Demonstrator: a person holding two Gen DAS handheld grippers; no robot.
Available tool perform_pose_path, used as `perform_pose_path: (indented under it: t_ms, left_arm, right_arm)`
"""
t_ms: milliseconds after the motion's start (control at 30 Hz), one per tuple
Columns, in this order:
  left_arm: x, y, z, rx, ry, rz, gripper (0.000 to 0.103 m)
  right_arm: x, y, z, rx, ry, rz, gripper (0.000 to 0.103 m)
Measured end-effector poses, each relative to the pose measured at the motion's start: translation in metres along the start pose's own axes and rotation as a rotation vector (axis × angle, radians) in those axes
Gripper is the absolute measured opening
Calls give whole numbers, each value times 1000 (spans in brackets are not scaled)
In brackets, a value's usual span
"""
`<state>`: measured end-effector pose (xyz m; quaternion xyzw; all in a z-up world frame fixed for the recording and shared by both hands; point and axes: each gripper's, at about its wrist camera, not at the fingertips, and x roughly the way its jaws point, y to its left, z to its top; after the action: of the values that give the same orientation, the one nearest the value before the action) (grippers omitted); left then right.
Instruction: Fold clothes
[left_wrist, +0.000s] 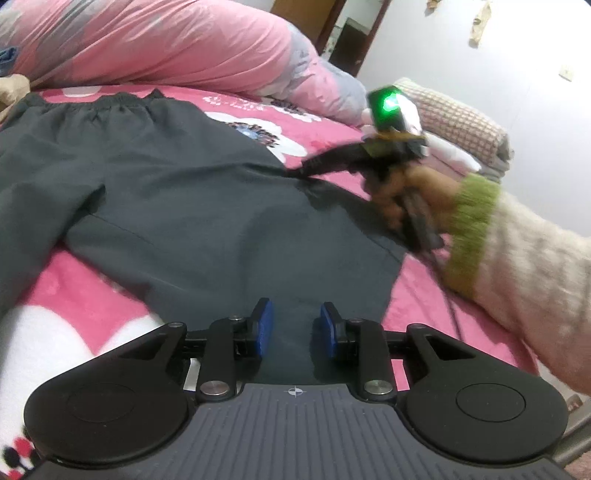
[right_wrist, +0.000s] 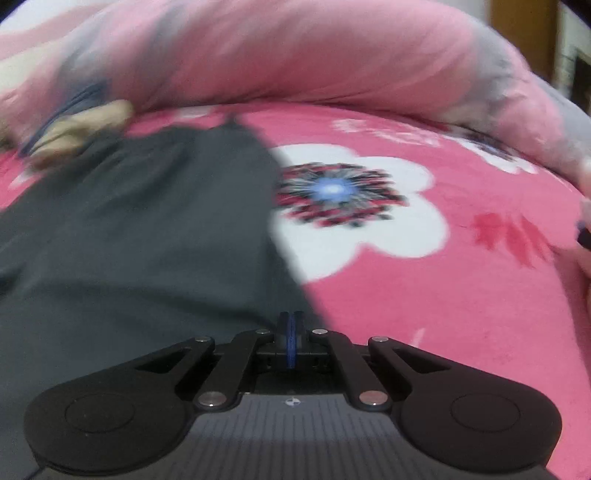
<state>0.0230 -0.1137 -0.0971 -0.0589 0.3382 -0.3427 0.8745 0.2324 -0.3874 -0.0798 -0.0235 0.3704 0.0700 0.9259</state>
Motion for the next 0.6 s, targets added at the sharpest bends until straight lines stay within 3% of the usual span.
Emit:
perform_pose_path:
  t_ms: [67, 133, 233, 300, 367, 500, 533, 600]
  left_arm:
    - [-1, -3, -3, 17, -3, -9, 29]
    - [-2, -6, -5, 33, -5, -19, 30]
    - [-4, -8, -9, 55, -3, -37, 31]
    - [-4, -7, -11, 44, 1, -46, 31]
    - [-5, -7, -14, 37, 7, -53, 31]
    - [-10, -9, -18, 32, 19, -68, 31]
    - [-12, -10, -19, 31, 22, -73, 31]
    - [-16, -9, -23, 6, 18, -88, 31]
  right_arm:
    - [3, -19, 10, 118, -9, -111, 0]
    - [-6, -30, 14, 177, -41, -75, 0]
    - [-20, -23, 17, 181, -72, 108, 0]
    - [-14, -5, 18, 117, -37, 201, 0]
    - [6, 7, 17, 80, 20, 111, 0]
    - [3, -19, 16, 281, -1, -106, 0]
    - [-8, -24, 15, 313, -16, -131, 0]
    - [-44, -24, 3, 290, -49, -72, 0]
